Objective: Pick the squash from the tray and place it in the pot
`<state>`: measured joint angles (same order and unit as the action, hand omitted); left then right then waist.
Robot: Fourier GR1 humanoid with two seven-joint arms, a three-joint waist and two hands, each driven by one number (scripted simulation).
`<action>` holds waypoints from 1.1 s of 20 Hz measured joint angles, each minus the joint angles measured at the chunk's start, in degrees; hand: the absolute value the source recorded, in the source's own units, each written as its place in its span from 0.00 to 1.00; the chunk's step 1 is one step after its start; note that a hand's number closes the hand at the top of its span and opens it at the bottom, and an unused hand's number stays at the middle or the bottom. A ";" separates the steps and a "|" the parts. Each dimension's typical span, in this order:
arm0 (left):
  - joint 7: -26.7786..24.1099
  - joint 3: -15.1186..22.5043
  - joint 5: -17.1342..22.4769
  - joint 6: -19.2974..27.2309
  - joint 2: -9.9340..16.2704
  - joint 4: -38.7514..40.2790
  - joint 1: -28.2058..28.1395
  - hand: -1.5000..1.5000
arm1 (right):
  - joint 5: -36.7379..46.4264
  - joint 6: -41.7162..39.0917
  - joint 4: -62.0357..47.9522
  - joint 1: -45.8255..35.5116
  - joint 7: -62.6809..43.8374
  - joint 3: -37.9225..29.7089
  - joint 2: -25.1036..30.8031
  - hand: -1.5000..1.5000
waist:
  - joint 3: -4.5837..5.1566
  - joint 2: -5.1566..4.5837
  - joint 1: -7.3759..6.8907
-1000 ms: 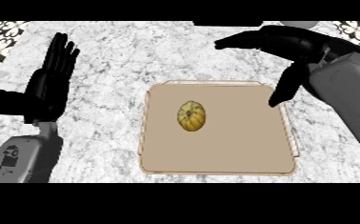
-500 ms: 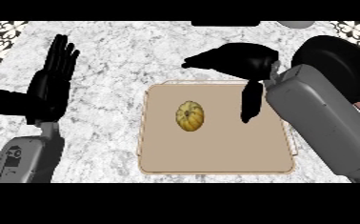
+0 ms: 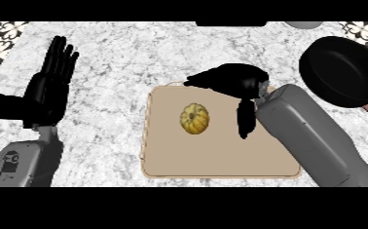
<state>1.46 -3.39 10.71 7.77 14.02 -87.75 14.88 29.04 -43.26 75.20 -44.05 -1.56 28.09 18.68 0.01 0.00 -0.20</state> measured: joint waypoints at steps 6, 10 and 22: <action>0.34 -0.13 -1.17 -0.01 -0.85 -0.03 0.84 0.50 | 4.91 1.89 2.03 4.08 2.55 0.07 -2.85 0.00 | -0.01 0.00 0.06; 0.74 -1.15 -1.03 -0.73 -0.68 -0.09 0.85 0.50 | 7.98 1.90 1.31 4.26 2.84 -0.72 -5.05 0.00 | 0.00 -0.01 0.00; 0.74 -0.99 -2.94 -0.94 -2.63 0.34 1.21 0.50 | 19.70 7.18 -5.88 6.36 5.00 -0.62 -10.46 0.00 | -0.01 -0.04 -0.07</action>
<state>2.20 -4.38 7.77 6.83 11.39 -87.41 16.09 48.75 -36.08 69.33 -37.69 3.44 27.47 8.22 0.00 -0.04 -0.27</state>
